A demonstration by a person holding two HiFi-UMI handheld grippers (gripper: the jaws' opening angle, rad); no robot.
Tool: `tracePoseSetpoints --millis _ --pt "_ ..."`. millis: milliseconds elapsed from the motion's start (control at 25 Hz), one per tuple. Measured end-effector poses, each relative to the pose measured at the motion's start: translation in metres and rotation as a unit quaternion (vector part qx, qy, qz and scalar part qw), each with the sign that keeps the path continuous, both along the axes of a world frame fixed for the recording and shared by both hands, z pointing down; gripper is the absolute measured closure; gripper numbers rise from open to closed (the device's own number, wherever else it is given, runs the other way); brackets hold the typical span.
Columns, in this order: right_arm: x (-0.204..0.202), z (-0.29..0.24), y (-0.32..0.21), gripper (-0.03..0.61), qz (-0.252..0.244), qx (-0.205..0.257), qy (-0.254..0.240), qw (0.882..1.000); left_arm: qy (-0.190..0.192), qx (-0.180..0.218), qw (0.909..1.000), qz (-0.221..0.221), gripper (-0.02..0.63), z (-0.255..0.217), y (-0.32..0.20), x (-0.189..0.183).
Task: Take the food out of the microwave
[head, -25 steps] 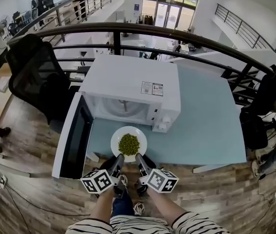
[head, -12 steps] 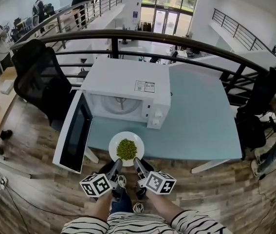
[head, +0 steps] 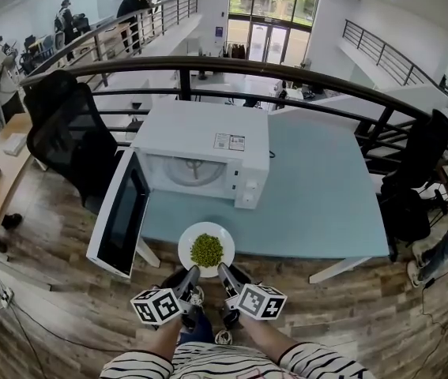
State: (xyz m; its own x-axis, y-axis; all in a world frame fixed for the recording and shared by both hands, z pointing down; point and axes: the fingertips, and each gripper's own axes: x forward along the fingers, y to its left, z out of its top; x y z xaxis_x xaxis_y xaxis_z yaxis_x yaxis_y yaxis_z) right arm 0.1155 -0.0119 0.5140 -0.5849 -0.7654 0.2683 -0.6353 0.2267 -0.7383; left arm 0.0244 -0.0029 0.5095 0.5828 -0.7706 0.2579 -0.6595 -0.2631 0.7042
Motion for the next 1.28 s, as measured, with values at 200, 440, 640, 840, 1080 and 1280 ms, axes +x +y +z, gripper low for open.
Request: tracePoseSetpoints --millis 200,440,640,840,1080,1280 --pt "0.000 0.000 0.015 0.489 -0.005 -0.007 -0.001 1.000 -0.005 -0.004 1.0000 0.002 0.520 -0.001 0.014 0.000" --pt "0.002 0.000 0.024 0.488 -0.008 -0.012 -0.001 1.000 -0.008 -0.007 0.9999 0.006 0.520 -0.002 0.025 0.002" --pt "0.001 -0.002 0.031 0.488 -0.014 -0.011 -0.001 1.000 -0.010 -0.005 0.9999 0.007 0.520 -0.003 0.031 0.001" --pt "0.000 -0.006 0.035 0.489 -0.020 -0.008 0.003 1.000 -0.008 -0.004 1.0000 0.003 0.520 -0.006 0.038 0.000" --pt "0.000 -0.007 0.039 0.489 -0.024 -0.002 0.004 1.000 -0.008 -0.001 1.0000 0.000 0.520 -0.006 0.042 0.000" --pt "-0.001 -0.009 0.042 0.489 -0.026 0.000 0.004 1.000 -0.007 0.000 1.0000 -0.003 0.520 -0.008 0.046 -0.001"
